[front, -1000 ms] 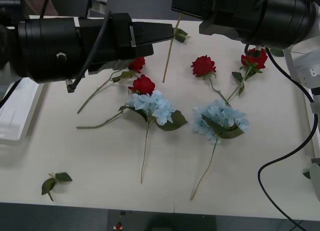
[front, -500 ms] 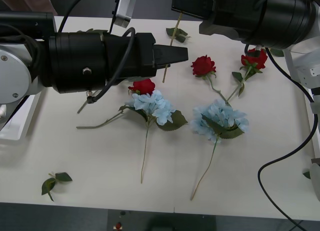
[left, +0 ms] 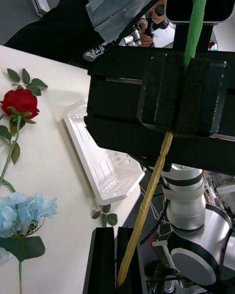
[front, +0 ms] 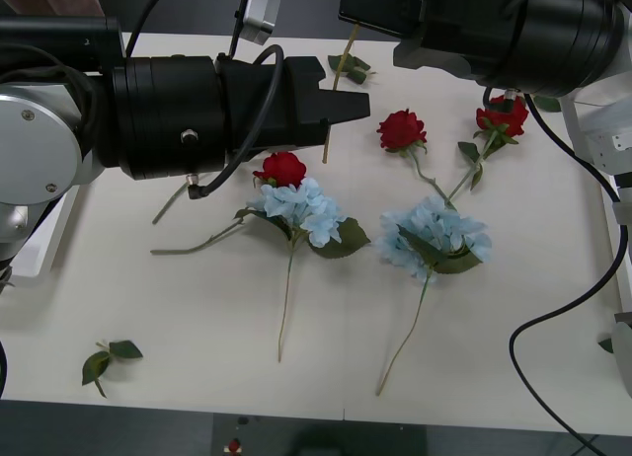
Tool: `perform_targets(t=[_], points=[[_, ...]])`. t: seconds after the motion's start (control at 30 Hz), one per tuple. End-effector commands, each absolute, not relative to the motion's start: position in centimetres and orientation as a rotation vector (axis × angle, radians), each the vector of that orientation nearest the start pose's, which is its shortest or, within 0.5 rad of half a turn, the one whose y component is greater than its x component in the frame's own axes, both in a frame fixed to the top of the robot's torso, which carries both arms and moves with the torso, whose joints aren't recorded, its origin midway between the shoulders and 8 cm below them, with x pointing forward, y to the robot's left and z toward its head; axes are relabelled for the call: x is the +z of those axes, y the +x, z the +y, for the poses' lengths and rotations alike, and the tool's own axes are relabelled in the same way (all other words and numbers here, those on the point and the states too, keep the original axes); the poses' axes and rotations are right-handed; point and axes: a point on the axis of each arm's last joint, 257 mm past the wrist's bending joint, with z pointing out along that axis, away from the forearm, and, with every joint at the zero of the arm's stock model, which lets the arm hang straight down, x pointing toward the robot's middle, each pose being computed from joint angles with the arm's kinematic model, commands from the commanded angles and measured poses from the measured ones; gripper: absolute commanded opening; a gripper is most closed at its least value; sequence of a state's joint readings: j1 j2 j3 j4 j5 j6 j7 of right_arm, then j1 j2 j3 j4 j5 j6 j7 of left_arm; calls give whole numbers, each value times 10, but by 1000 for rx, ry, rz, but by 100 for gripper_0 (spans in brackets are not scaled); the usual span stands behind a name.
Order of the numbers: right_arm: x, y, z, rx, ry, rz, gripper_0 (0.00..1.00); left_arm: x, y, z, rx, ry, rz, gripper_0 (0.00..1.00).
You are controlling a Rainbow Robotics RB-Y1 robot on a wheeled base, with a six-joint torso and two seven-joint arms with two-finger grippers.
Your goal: Put the red flowers into the right box and the blue flowers into the left box
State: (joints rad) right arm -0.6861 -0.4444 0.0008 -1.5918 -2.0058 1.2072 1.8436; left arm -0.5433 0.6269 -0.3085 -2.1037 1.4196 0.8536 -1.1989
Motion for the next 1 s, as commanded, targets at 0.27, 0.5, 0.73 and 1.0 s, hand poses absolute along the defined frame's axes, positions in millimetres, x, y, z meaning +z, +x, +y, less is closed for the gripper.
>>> perform_targets(t=[0.27,0.5,0.73,1.0], points=[[99,423,-5,1715,-735,1506,98,20,393,-42,-1379,533,1858,0],[99,423,-5,1715,-735,1506,100,26,402,-14,-1336,511,1885,0],[99,423,-5,1715,-735,1506,100,38,419,36,-1243,449,1909,0],[99,423,-5,1715,-735,1506,100,37,446,136,-1027,286,1945,0]])
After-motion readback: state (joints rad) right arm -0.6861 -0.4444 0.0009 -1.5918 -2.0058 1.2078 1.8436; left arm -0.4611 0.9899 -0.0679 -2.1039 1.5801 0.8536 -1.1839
